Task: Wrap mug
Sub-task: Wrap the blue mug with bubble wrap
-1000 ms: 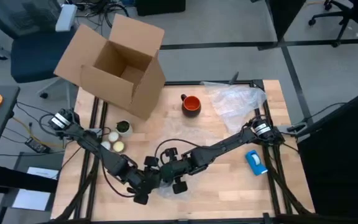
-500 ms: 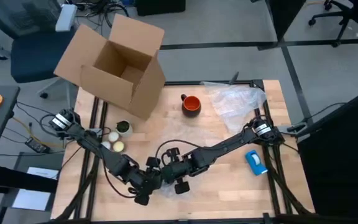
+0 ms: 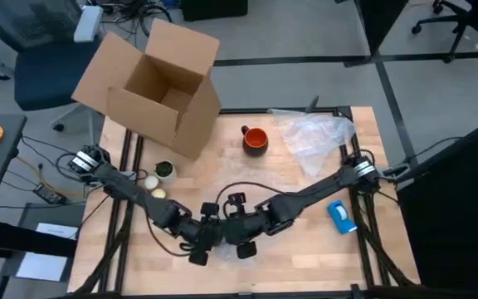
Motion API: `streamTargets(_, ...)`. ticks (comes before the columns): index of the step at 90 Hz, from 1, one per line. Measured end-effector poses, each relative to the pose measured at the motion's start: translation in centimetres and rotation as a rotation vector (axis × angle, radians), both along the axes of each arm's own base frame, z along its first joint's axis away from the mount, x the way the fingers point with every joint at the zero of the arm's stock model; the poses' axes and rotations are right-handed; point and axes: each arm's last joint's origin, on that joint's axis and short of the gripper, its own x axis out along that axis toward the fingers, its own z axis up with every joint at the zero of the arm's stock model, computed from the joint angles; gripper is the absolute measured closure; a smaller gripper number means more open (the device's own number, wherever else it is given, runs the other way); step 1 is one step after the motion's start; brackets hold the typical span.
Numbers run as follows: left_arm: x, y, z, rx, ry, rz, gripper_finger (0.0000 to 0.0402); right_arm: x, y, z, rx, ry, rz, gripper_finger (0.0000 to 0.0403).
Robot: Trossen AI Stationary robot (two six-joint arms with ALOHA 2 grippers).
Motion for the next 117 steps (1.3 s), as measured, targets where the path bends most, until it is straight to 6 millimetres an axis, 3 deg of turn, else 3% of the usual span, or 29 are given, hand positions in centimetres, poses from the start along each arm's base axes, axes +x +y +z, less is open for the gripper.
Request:
streamTargets(20, 0.4, 0.3, -0.6, 0.006, 0.024, -0.001, 0.0273, -0.1, 1.1, -0.2, -0.020, -0.026, 0.049, 0.0403)
streamTargets(49, 0.5, 0.4, -0.7, -0.015, 0.035, 0.037, 0.0273, 1.5, 0.9, -4.0, 0.032, 0.076, 0.026, 0.0403)
streamTargets(71, 0.6, 0.1, -0.5, -0.072, 0.005, 0.075, 0.0273, 1.8, 0.7, -4.1, 0.075, 0.053, -0.031, 0.0403)
streamTargets(89, 0.2, -0.2, -0.7, -0.053, 0.023, 0.045, 0.0273, 2.5, 0.8, -6.4, 0.077, 0.055, -0.041, 0.0403)
streamTargets(117, -0.3, 0.0, -0.8, -0.036, 0.074, 0.041, 0.0273, 2.7, 0.4, -7.0, 0.086, 0.073, -0.032, 0.0403)
